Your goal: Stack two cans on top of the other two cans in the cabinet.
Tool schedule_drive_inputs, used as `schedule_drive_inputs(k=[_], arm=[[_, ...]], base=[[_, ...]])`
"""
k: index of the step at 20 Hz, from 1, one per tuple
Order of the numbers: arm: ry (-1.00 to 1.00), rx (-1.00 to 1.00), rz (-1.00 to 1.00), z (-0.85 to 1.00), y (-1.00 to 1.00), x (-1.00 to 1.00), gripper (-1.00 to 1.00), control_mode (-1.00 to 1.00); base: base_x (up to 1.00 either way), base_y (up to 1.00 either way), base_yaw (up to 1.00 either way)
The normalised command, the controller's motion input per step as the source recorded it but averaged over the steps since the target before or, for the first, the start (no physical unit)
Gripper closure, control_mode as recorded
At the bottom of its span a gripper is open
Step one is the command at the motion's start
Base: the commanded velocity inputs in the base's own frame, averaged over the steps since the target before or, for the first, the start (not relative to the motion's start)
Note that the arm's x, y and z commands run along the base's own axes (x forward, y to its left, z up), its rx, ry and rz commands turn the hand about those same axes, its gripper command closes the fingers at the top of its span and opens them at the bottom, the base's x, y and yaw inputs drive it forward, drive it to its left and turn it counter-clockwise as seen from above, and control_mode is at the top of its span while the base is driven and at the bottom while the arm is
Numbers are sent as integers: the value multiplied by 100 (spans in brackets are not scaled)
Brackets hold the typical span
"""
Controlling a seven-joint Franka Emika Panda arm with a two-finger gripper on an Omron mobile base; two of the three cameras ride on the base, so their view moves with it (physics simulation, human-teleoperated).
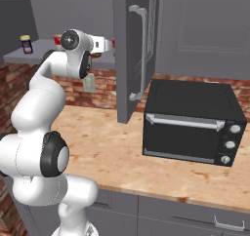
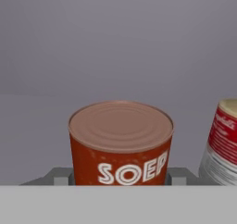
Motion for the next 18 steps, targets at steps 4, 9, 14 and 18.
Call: schedule_drive_inputs(k=[4, 9, 14, 18], arm=[[0, 0, 0, 0, 0, 0, 100, -100], [0, 0, 0, 4, 0, 0, 100, -100], [-3, 0, 0, 25, -1, -3, 100, -100], [-4, 0, 0, 36, -4, 0, 100, -100]], base=[[0, 0, 0], [0, 0, 0], [0, 0, 0], [0, 0, 0]])
